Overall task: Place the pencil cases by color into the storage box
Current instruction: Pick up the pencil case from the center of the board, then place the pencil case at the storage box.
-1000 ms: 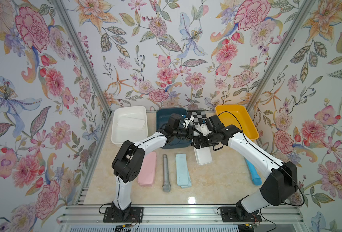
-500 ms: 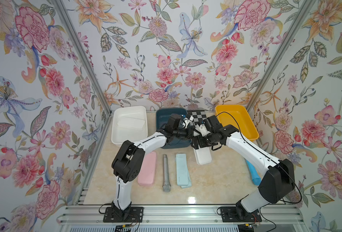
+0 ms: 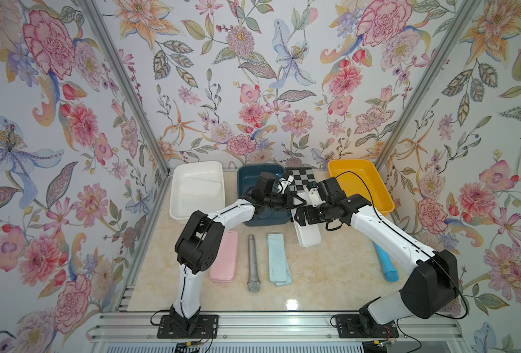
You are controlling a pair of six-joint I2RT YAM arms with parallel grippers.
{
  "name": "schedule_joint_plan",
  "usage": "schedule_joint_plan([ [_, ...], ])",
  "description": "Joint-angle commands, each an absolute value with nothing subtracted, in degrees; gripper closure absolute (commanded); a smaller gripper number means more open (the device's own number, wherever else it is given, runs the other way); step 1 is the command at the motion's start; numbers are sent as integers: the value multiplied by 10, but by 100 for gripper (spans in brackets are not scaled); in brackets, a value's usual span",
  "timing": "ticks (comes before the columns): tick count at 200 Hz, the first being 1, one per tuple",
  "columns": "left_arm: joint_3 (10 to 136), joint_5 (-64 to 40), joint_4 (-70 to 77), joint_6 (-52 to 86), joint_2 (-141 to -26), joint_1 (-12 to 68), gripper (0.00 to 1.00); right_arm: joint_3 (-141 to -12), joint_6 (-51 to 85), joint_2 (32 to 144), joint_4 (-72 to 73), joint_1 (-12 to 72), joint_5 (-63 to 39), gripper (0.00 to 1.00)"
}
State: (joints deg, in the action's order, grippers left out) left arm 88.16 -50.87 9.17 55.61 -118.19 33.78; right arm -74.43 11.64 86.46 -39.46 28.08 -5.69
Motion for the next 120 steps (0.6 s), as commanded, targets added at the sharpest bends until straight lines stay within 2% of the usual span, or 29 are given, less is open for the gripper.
schedule_joint_plan([
  [1,938,-492,99,542,-1202,301,70,-730,116,854,-389,278,-58,0],
  [59,1001,-450,92,538,-1215,201,70,-711,115,838,-379,277,-62,0],
  [99,949,-309,101,523,-1158,145,70,-691,115,835,-367,273,-68,0],
  [120,883,-242,170,557,-1117,113,70,-684,117,836,-361,274,-75,0],
])
